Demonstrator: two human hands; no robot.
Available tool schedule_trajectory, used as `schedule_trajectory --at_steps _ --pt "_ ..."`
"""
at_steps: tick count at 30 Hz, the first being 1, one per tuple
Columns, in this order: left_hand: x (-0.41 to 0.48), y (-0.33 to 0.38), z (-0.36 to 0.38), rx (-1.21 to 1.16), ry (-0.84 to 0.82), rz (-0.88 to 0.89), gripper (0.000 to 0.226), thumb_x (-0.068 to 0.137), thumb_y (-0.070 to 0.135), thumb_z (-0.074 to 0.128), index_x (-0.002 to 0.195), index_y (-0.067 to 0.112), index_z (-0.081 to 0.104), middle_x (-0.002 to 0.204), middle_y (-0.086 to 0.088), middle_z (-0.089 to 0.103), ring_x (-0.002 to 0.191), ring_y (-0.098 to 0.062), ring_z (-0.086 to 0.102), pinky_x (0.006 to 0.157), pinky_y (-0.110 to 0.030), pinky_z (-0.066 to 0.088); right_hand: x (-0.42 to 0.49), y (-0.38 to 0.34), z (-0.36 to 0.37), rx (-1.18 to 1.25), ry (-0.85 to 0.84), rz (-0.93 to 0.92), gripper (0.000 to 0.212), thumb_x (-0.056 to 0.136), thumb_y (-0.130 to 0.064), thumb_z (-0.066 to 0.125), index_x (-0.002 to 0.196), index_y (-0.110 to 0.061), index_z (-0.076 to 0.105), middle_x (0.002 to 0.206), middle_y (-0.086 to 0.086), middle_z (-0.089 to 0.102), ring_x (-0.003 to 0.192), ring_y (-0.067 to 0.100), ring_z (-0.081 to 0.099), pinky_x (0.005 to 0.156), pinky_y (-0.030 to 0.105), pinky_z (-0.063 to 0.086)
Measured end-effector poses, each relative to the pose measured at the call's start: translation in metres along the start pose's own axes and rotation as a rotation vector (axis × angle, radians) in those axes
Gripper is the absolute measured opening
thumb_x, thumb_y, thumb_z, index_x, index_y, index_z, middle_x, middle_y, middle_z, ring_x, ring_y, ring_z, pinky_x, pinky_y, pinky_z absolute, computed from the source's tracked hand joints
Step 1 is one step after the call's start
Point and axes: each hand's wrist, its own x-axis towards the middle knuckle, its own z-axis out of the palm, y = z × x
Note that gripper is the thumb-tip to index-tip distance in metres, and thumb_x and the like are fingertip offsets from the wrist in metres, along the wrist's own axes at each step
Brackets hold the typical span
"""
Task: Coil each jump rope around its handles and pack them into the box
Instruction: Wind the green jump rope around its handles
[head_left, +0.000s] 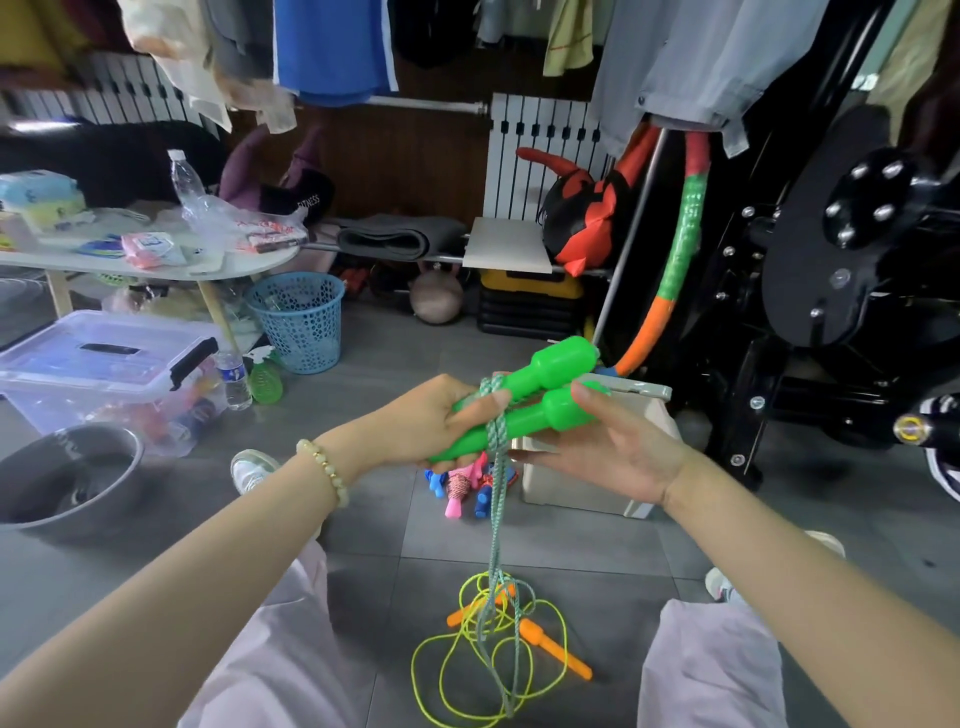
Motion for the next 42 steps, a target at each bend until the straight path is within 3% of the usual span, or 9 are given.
schedule_trajectory --at_steps 7,12,16,23,27,31,37,39,42 --pt "0.015 -0.02 0.002 -0.01 0.122 -0.102 0.056 0.098 0.043 0.042 0.066 -0.001 0.054 0.034 0.002 0.047 0.028 -0.009 0.039 0.035 -0.017 0.033 0.015 0.031 0.02 -0.343 0.312 -0.03 0.025 0.088 -0.014 0.06 0.112 -0.012 0.059 0.108 0.001 0.066 0.094 0.007 0.062 0.082 0.018 0.05" --pt "0.02 -0.022 0.005 -0.029 0.163 -0.115 0.056 0.097 0.041 0.044 0.06 0.001 0.052 0.033 0.002 0.047 0.027 -0.009 0.039 0.035 -0.016 0.033 0.026 0.033 0.025 -0.716 0.521 -0.064 0.015 0.09 -0.025 0.06 0.105 -0.02 0.063 0.107 0.003 0.069 0.091 0.014 0.064 0.076 0.024 0.051" --pt "0.02 -0.02 0.007 -0.058 0.211 -0.086 0.055 0.098 0.041 0.044 0.056 0.005 0.051 0.037 0.001 0.049 0.028 -0.01 0.038 0.036 -0.019 0.033 0.028 0.029 0.027 -0.724 0.612 -0.193 0.012 0.087 -0.025 0.065 0.097 -0.019 0.069 0.091 -0.007 0.07 0.075 -0.011 0.059 0.069 0.005 0.044" --pt "0.023 -0.019 0.01 -0.057 0.248 -0.07 0.05 0.095 0.046 0.047 0.068 0.003 0.055 0.055 -0.01 0.056 0.035 -0.014 0.041 0.036 -0.018 0.033 0.026 0.035 0.032 -0.705 0.749 -0.272 0.011 0.084 -0.028 0.068 0.078 -0.02 0.073 0.07 0.009 0.069 0.055 0.0 0.053 0.055 0.015 0.042" --pt "0.025 -0.023 0.013 -0.086 0.275 -0.063 0.037 0.094 0.042 0.051 0.083 0.007 0.053 0.055 -0.008 0.056 0.035 -0.015 0.041 0.035 -0.018 0.032 0.024 0.034 0.032 -0.79 0.717 -0.232 0.018 0.087 -0.026 0.065 0.087 -0.01 0.073 0.075 0.013 0.069 0.054 0.001 0.054 0.056 0.019 0.043" --pt "0.026 -0.03 0.01 -0.088 0.322 -0.034 0.026 0.094 0.038 0.054 0.101 0.013 0.054 0.052 -0.007 0.056 0.033 -0.015 0.04 0.034 -0.017 0.03 0.02 0.033 0.029 -1.079 0.602 -0.107 0.029 0.089 -0.017 0.058 0.118 -0.02 0.058 0.11 0.004 0.066 0.098 0.02 0.061 0.087 0.036 0.048" --pt "0.024 -0.039 0.006 -0.098 0.378 -0.079 0.035 0.093 0.037 0.056 0.094 0.002 0.055 0.058 -0.011 0.056 0.031 -0.008 0.042 0.033 -0.017 0.031 0.008 0.017 0.029 -1.806 0.548 -0.1 0.03 0.096 -0.02 0.046 0.126 -0.022 0.046 0.119 -0.001 0.058 0.105 0.024 0.058 0.076 0.034 0.044" --pt "0.025 -0.042 0.007 -0.083 0.379 -0.097 0.037 0.092 0.038 0.057 0.093 0.001 0.056 0.057 -0.01 0.055 0.031 -0.009 0.042 0.032 -0.017 0.031 0.008 0.013 0.029 -2.109 0.444 -0.206 0.024 0.093 -0.019 0.053 0.117 -0.019 0.052 0.108 -0.001 0.059 0.093 0.023 0.064 0.063 0.031 0.042" --pt "0.026 -0.044 0.008 -0.028 0.33 -0.095 0.039 0.091 0.04 0.058 0.089 0.001 0.055 0.055 -0.006 0.052 0.036 -0.012 0.043 0.036 -0.02 0.033 0.007 -0.001 0.031 -2.358 0.326 -0.314 0.035 0.051 -0.019 0.09 0.073 -0.014 0.063 0.063 -0.001 0.056 0.04 0.017 0.055 0.042 0.02 0.017"
